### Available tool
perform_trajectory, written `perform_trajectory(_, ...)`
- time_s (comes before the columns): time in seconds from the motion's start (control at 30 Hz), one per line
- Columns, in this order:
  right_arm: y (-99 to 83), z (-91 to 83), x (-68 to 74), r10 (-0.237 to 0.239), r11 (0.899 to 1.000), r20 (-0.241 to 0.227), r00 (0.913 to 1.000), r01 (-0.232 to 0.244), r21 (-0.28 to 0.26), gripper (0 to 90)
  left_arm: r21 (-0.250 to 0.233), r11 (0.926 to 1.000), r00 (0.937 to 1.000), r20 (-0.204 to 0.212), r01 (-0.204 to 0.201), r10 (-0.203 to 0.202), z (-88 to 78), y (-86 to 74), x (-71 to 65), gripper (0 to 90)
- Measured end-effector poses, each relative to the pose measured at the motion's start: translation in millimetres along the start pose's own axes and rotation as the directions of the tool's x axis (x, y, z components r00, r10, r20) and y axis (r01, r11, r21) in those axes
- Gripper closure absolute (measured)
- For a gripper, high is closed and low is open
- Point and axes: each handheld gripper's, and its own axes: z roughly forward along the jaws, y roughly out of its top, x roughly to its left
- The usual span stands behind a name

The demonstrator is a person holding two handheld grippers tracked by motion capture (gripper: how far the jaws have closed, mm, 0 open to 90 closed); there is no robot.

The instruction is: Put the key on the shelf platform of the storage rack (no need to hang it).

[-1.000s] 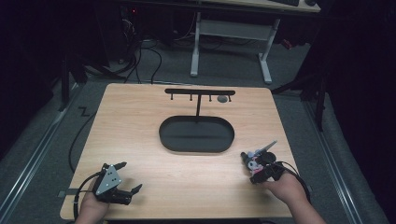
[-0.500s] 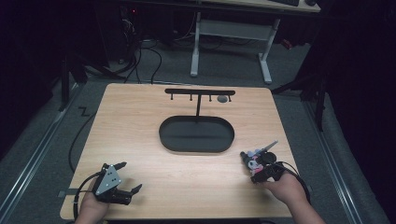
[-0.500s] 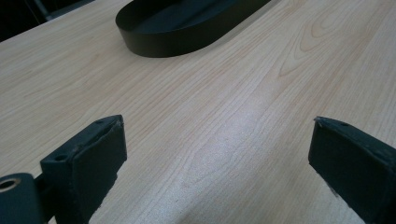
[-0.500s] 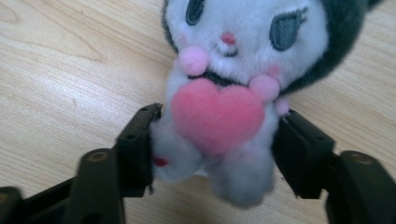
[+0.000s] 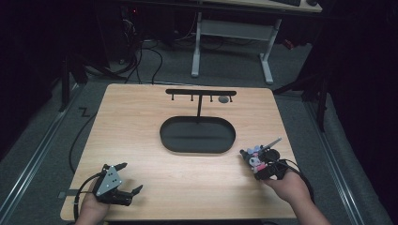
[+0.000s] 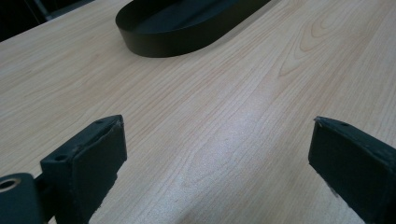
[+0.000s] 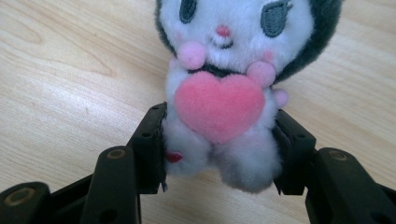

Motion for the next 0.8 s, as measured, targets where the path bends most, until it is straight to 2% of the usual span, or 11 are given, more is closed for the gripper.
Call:
perform_trajectory(0.37, 11.0, -11.8, 3.0, -0.018, 1.000, 0.003, 0.9998, 0.018, -0.011, 47.3, -0.001, 1.0000, 1.0000, -0.001, 0.003, -0.003, -0.2, -0.3, 0.4, 4.9)
perform_trajectory(0.8, 29.0, -27.2, 10.0, -0.037, 0.998, -0.004, 0.9993, 0.037, -0.053, 47.2, 0.006, 0.9999, 1.0000, 0.001, 0.010, -0.010, 0.6, -1.2, 0.8, 4.9)
